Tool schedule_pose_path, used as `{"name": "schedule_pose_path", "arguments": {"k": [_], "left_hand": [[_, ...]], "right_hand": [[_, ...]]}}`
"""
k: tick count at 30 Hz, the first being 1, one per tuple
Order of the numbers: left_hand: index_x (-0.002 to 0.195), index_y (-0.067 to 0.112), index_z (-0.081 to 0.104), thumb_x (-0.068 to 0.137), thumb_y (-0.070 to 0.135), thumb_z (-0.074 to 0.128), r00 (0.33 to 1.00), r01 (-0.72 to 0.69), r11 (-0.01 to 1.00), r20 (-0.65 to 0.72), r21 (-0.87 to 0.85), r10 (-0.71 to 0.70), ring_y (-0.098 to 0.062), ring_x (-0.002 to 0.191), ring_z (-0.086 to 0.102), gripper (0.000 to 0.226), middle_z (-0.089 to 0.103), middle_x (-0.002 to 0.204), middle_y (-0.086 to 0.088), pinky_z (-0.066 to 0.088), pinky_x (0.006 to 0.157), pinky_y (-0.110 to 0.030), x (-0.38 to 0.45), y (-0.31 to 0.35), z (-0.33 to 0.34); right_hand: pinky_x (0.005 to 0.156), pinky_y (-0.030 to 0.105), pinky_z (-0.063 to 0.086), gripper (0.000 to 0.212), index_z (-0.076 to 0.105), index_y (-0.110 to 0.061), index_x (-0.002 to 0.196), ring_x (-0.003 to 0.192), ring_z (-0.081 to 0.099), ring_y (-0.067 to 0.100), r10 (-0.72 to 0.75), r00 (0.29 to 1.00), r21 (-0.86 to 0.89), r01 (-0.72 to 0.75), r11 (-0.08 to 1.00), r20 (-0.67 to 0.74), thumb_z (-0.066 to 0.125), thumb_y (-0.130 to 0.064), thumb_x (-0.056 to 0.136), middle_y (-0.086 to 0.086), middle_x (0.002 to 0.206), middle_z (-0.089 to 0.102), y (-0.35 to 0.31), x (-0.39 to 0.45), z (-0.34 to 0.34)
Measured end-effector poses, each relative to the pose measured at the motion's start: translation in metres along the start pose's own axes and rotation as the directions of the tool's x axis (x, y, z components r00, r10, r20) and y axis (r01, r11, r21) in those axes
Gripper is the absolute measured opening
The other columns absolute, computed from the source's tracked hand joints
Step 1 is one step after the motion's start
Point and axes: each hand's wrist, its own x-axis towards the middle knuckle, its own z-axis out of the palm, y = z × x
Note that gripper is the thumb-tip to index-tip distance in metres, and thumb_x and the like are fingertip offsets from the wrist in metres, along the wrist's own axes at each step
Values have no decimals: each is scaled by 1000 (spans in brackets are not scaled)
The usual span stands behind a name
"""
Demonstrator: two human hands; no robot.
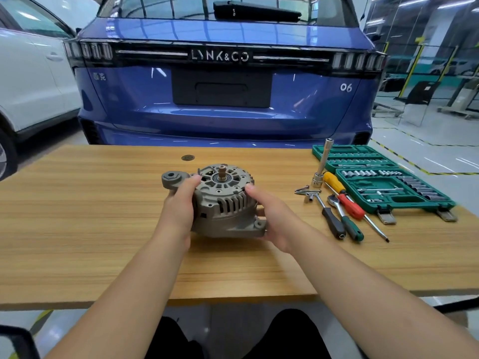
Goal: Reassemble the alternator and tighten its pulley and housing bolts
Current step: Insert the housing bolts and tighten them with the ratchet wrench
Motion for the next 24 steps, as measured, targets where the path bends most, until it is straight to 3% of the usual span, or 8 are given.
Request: {"name": "schedule_pose_path", "arguments": {"k": [2, 6, 9, 12, 16, 19, 21, 24], "left_hand": [[108, 33, 70, 85, 52, 66, 999, 38, 999, -38, -18, -38, -20, 97, 72, 31, 81, 94, 6, 51, 73, -36, 5, 1, -2], [106, 25, 68, 75, 47, 73, 984, 177, 981, 29, -79, -175, -31, 97, 73, 38, 78, 75, -2, 57, 87, -54, 8, 8, -7], [115, 19, 67, 70, 45, 74, 976, 213, 973, 69, -90, -207, -34, 95, 74, 53, 79, 80, -6, 61, 72, -55, 9, 11, -8], [117, 20, 67, 74, 46, 72, 977, 213, 975, 41, -69, -211, -31, 94, 74, 50, 79, 80, -4, 61, 62, -49, 11, 11, -8], [125, 24, 63, 79, 52, 73, 980, 199, 977, 2, -70, -200, -32, 98, 73, 55, 81, 93, -8, 62, 72, -49, 8, 9, -6], [130, 20, 62, 73, 66, 79, 963, 270, 935, 55, -231, -264, -41, 106, 70, 75, 76, 114, -17, 56, 90, -61, 1, 4, -4], [120, 16, 69, 71, 75, 76, 948, 313, 891, 164, -330, -272, -44, 106, 71, 77, 78, 106, -19, 52, 98, -65, -5, 0, -4], [116, 23, 70, 70, 77, 73, 974, 205, 917, 159, -341, -159, -34, 102, 74, 71, 80, 105, -10, 57, 94, -57, -9, -14, -7]], "right_hand": [[71, 39, 62, 64, 69, -31, 106, 94, 74, 26, 54, 998, 5, -54, 999, 28, 71, -77, 61, 5, 111, 70, -3, -1, 2], [65, 39, 61, 72, 67, -27, 114, 92, 75, 29, 129, 989, 37, -131, 991, 72, 69, -81, 66, 7, 110, 74, -21, 9, 8], [63, 37, 61, 63, 70, -18, 114, 84, 77, 26, 137, 982, 44, -144, 989, 127, 72, -67, 76, 8, 101, 78, -31, 16, 14], [64, 38, 61, 62, 70, -16, 115, 85, 77, 27, 126, 984, 77, -136, 988, 126, 73, -63, 75, 10, 101, 78, -28, 17, 16], [70, 40, 61, 60, 70, -17, 115, 87, 77, 29, 114, 985, 104, -127, 986, 126, 72, -62, 76, 10, 102, 78, -24, 16, 17], [75, 40, 60, 63, 70, -16, 117, 89, 76, 29, 119, 984, 117, -134, 984, 132, 73, -64, 75, 10, 103, 78, -25, 15, 15], [77, 40, 61, 66, 71, -18, 117, 91, 76, 29, 107, 987, 131, -123, 984, 122, 70, -70, 76, 8, 104, 78, -23, 15, 15], [81, 43, 62, 69, 70, -24, 117, 96, 75, 28, 59, 995, 145, -70, 987, 75, 66, -78, 75, 4, 103, 78, -17, 17, 13]]}}
